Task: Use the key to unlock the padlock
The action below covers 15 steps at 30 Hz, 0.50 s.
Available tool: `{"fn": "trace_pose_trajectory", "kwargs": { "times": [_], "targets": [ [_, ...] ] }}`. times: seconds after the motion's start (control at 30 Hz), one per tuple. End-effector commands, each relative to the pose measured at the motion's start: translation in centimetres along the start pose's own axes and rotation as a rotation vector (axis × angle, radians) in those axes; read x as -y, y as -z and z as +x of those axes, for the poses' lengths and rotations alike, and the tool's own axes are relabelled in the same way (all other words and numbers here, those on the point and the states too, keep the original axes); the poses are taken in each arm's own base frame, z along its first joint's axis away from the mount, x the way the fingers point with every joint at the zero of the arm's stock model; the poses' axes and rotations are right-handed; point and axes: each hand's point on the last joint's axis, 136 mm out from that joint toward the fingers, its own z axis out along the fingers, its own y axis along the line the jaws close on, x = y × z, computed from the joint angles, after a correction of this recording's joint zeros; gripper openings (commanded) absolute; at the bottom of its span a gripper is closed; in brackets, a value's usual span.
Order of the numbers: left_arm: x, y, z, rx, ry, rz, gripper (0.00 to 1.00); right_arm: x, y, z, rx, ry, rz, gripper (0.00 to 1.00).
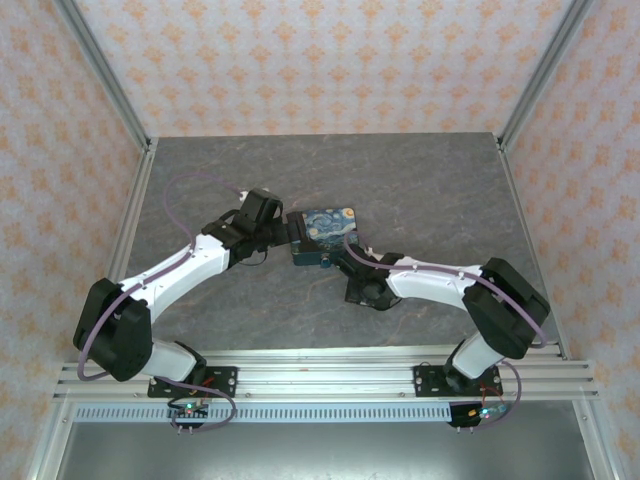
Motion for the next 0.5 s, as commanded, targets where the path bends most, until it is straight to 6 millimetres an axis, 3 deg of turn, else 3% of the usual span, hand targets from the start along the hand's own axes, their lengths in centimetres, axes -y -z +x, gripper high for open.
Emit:
{"fn": "trace_pose_trajectory", "kwargs": {
  "times": [0.0,0.33,0.47],
  "targets": [
    [0.0,0.08,0.16,0.009,-0.011,0.007,1.0,0.3,-0.58,0.19,-0.001,-0.002,0.03,0.48],
    [0.0,-0.03,0.35,0.004,-0.009,0.011,1.0,0.75,-0.77,0.43,0.0,-0.003,0.043,0.2],
    [0.06,-0.1,0.34,0.002,-0.008,0.012,1.0,0.7,-0.65,0.37,0.006,-0.003,0.04,0.18]
  ]
}}
